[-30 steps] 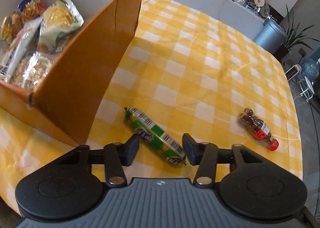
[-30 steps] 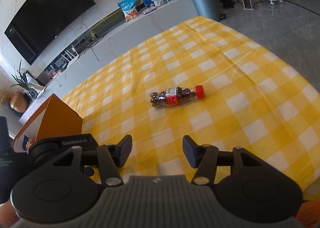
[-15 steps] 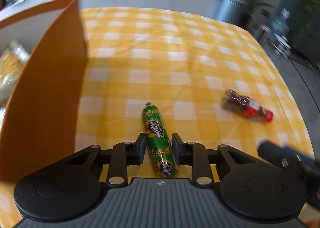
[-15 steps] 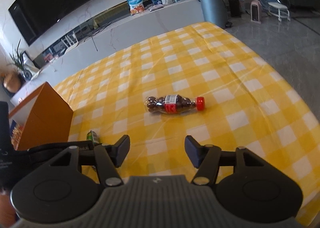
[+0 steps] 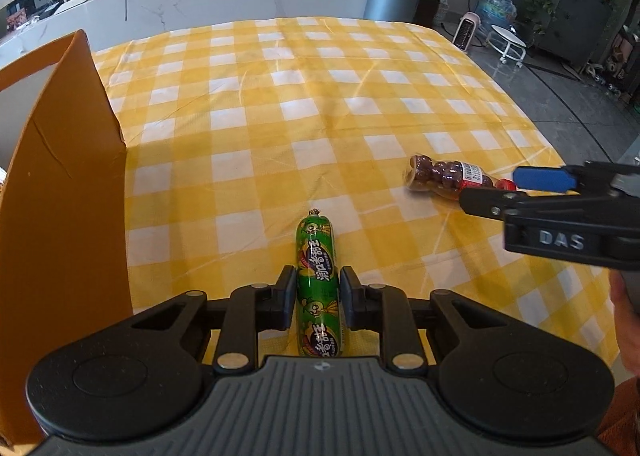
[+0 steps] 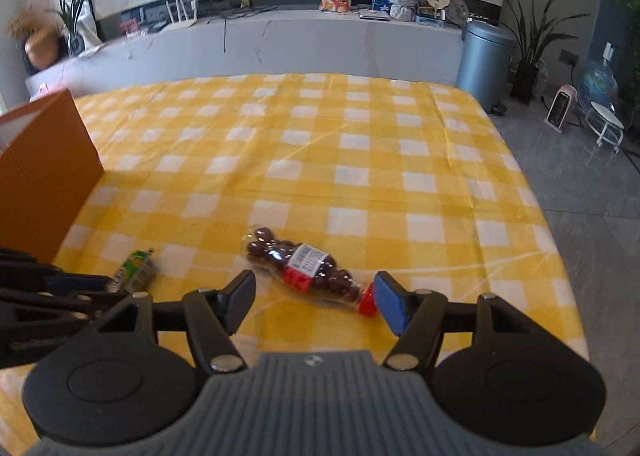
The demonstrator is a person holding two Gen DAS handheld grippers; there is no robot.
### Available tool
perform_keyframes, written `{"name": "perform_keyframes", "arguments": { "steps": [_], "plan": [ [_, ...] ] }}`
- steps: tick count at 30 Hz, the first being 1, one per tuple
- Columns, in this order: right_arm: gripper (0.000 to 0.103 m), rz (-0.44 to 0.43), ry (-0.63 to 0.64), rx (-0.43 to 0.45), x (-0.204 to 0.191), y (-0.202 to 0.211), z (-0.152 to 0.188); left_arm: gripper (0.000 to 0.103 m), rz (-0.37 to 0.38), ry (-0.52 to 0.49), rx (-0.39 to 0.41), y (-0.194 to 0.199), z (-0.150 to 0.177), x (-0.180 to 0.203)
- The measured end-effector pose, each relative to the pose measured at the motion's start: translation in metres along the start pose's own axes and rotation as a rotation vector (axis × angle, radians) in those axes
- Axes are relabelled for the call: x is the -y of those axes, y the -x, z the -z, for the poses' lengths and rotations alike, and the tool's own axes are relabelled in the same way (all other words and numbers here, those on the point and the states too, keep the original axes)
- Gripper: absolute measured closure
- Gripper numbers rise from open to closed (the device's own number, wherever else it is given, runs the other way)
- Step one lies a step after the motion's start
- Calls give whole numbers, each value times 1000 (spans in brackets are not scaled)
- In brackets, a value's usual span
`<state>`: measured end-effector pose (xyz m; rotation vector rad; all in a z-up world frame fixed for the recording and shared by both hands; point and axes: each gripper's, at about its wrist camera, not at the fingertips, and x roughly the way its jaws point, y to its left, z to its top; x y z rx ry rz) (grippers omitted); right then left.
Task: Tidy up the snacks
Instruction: 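Grasp the green sausage with the left tool while the right tool grasps the red-capped cola bottle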
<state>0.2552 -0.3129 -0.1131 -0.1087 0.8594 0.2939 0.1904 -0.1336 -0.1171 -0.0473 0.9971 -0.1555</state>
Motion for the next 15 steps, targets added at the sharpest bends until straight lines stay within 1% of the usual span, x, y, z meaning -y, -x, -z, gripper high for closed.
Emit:
{"name": "perform_keyframes", "arguments": {
  "steps": [5,9,11,12,15],
  "plan": [
    [38,5,55,-22,2,-15,-4,77,7,-19,4,0,1,-1],
    [39,-10,63,-54,4,-28,-5,77,24,-2,8,0,2,-5],
    [45,-18,62,-58,2,-28,-5,77,33,17,9,0,2,-8],
    [49,-35,62,-58,1,-26,-5,77,37,21,11,0,2,-9],
    [53,-78,55,-58,-3,-23,-5,77,36,22,18,0,4,-10]
  ]
}}
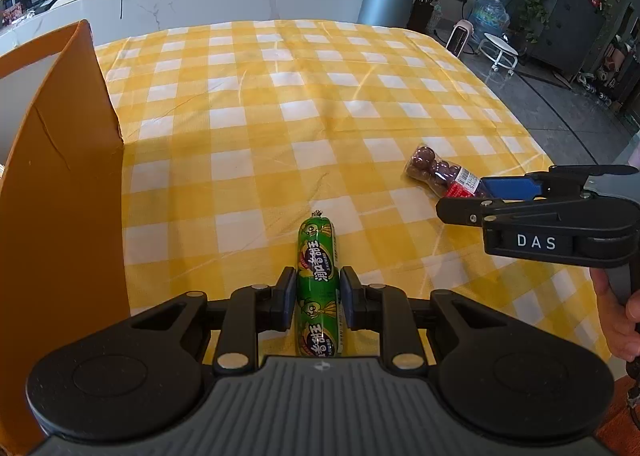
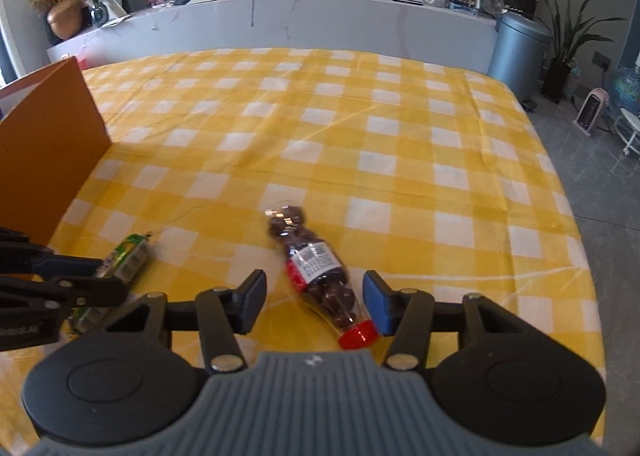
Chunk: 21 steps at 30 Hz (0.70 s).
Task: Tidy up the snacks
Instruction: 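Grasp the green sausage with the left tool while the right tool grasps the red-capped cola bottle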
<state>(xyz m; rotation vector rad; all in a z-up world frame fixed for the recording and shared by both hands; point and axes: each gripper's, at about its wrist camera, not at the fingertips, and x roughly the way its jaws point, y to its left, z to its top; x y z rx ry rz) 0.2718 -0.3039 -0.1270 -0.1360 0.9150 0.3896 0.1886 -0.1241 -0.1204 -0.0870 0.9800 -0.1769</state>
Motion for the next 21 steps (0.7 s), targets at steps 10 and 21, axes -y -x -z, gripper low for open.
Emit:
{"name": "perform_keyframes", "arguments": {
  "steps": [10,21],
  "plan": [
    [69,24,-11,-8,-9,-5,-1,76,-51,-54,25,-2,4,8],
    [73,14,-75,-20,-4,-5,-1,78,-26,-30,65,4,7,5]
  ]
}}
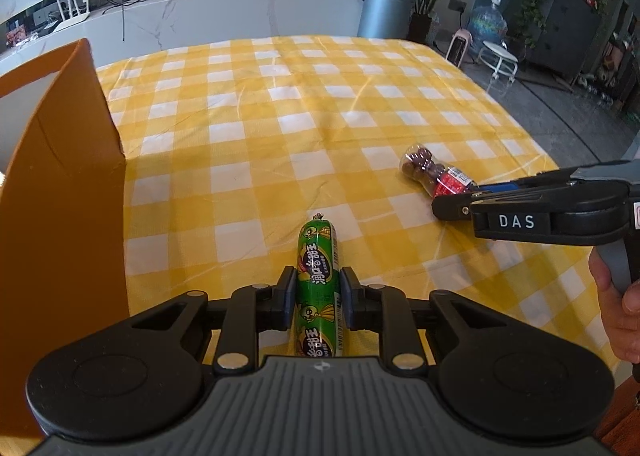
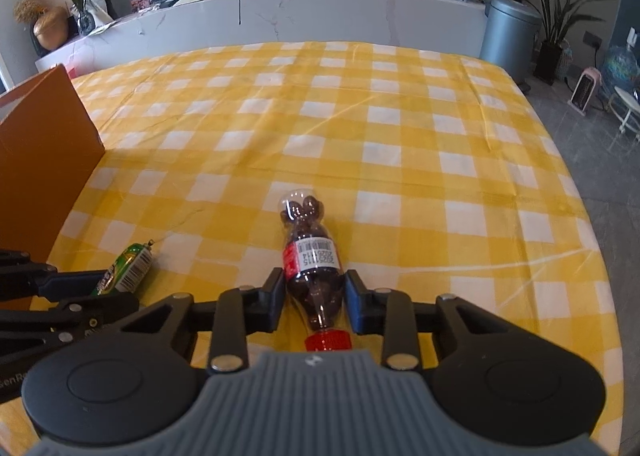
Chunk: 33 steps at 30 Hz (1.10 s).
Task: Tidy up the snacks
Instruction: 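Grasp the green sausage with the left tool while the right tool grasps the red-capped cola bottle, then lift the sausage and cola bottle and carry both over the orange box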
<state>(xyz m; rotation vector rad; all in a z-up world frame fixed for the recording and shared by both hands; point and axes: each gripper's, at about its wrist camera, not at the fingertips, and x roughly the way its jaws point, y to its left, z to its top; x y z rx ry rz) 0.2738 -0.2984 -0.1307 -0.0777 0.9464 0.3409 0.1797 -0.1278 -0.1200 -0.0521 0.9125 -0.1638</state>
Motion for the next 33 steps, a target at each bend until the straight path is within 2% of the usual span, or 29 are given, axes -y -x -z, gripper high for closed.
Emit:
{"name": "perform_keyframes", "arguments": {
  "steps": [10,17,21,25,29,33],
  "plan": [
    [74,-62,-45,62,-9,28,0,78,42,35,79,45,-9,4],
    [74,-88,-44,164,-22,64,1,78,63,45,141,79,-14,3],
    [74,-145,-93,211,-24,82,4,78,81,55,168,97,-13,-1],
    [74,-143,-110,267,-30,101,8,78,80,66,199,112,-14,-8],
    [74,-184,-129,290,-40,117,11,78,74,83,238,131,-17,-19],
    [74,-223,-78,324,-67,136,8,78,52,98,292,153,-20,-36]
  ]
}}
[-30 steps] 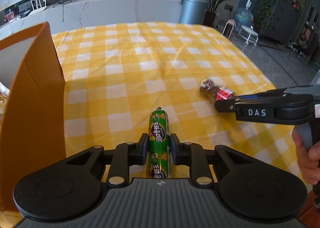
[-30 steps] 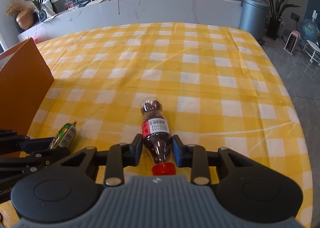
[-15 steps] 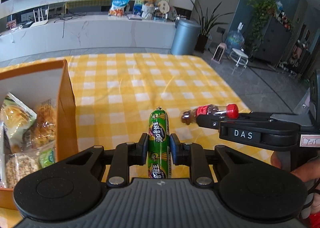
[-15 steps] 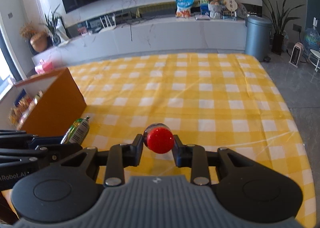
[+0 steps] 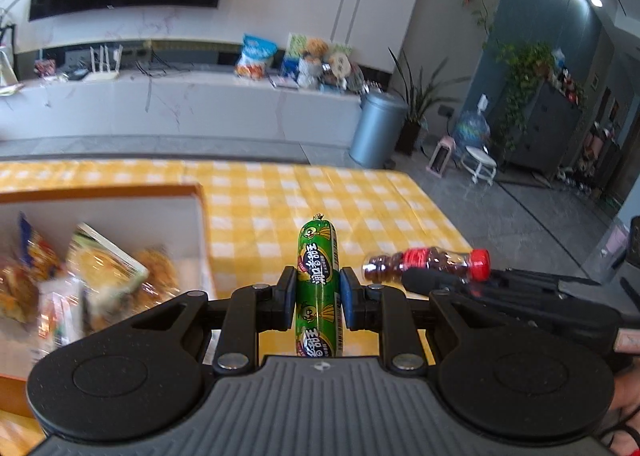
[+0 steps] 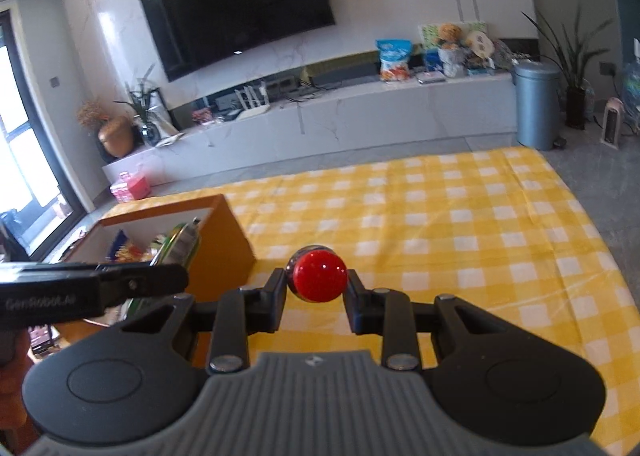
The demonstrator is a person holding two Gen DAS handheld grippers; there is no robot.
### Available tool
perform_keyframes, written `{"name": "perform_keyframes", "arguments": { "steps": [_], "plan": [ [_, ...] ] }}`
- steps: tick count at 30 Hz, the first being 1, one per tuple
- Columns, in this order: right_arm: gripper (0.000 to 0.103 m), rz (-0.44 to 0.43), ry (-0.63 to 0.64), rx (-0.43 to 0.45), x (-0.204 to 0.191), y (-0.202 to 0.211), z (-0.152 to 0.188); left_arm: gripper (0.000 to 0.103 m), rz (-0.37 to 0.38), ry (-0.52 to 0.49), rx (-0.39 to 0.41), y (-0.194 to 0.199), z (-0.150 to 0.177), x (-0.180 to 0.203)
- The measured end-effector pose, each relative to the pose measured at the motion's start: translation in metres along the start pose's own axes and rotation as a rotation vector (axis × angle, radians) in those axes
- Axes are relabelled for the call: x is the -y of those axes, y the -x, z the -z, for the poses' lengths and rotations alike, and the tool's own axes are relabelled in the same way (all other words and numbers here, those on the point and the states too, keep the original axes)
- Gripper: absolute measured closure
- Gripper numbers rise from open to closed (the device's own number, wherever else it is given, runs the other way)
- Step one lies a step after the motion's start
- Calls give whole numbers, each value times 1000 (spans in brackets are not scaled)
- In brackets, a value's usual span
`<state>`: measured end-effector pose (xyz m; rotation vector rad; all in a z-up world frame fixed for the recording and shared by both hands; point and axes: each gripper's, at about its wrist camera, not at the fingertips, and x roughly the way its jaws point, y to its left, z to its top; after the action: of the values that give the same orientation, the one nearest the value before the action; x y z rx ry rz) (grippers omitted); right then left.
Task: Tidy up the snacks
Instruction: 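Lift the sausage and cola bottle and carry both over the orange box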
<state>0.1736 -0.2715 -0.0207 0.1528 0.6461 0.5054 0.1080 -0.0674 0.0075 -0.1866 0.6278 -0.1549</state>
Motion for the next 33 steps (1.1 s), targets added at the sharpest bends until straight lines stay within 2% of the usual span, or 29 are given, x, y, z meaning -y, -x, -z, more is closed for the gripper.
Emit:
{"name": "perform_keyframes", "arguments": {
  "steps": [8,16,25,29,33],
  "plan": [
    [74,-124,155,28,-77,8,-25,78,-48,48,37,25,-14,-54],
    [74,-188,301,-35,-151,-27,-38,78,-112,112,17,34,-18,-117],
    [74,-259,330,-158,-202,-84,-36,78,-145,147,-118,30,-11,-185],
    [74,-273,321,-207,-215,-109,-34,78,-168,158,-155,23,-3,-200],
    [74,-281,323,-235,-221,-124,-33,78,-189,158,-230,13,8,-212]
  ]
}}
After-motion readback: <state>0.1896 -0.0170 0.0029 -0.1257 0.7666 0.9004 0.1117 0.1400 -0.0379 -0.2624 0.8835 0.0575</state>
